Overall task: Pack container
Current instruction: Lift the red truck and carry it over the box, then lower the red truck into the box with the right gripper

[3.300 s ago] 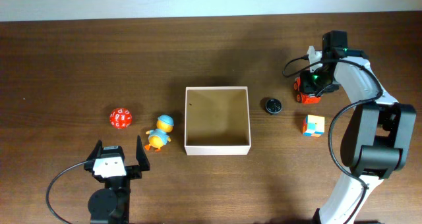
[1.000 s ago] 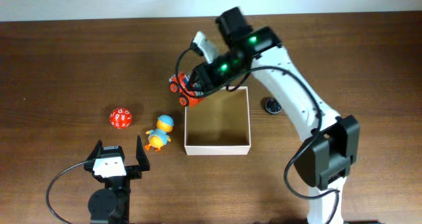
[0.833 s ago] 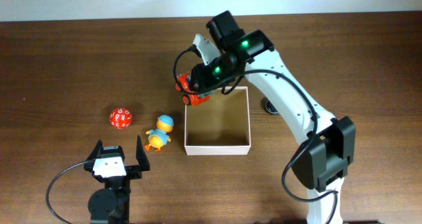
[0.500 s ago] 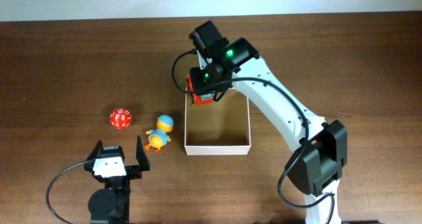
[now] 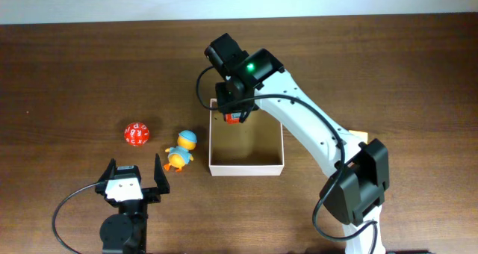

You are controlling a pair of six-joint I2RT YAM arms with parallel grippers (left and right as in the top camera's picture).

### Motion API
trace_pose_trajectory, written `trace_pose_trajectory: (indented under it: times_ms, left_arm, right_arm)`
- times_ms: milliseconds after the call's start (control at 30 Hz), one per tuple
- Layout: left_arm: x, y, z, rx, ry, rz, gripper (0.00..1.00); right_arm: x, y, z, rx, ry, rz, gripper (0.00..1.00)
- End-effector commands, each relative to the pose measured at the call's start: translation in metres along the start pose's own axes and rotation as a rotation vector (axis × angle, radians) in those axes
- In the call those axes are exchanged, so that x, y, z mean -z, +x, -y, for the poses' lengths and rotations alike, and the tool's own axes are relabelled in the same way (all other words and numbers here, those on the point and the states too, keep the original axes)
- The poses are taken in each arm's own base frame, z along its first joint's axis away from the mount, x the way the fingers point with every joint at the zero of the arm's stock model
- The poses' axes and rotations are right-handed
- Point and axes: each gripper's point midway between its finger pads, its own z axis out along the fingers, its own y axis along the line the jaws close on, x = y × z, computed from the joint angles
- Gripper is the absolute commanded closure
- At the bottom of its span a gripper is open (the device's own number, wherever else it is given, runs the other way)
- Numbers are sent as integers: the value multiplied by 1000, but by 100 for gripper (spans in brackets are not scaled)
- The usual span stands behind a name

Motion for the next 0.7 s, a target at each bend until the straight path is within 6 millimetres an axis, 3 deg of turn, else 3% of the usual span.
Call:
trace_pose_trajectory:
  times_ms: [0,667]
  left_arm:
    - [0,0,-3,10,-13,4,1]
    - [0,0,-3,10,-13,4,1]
  right_arm:
    - [5,7,-6,-19,14,17,61]
    - [-16,27,-10,-48,23,-36,62]
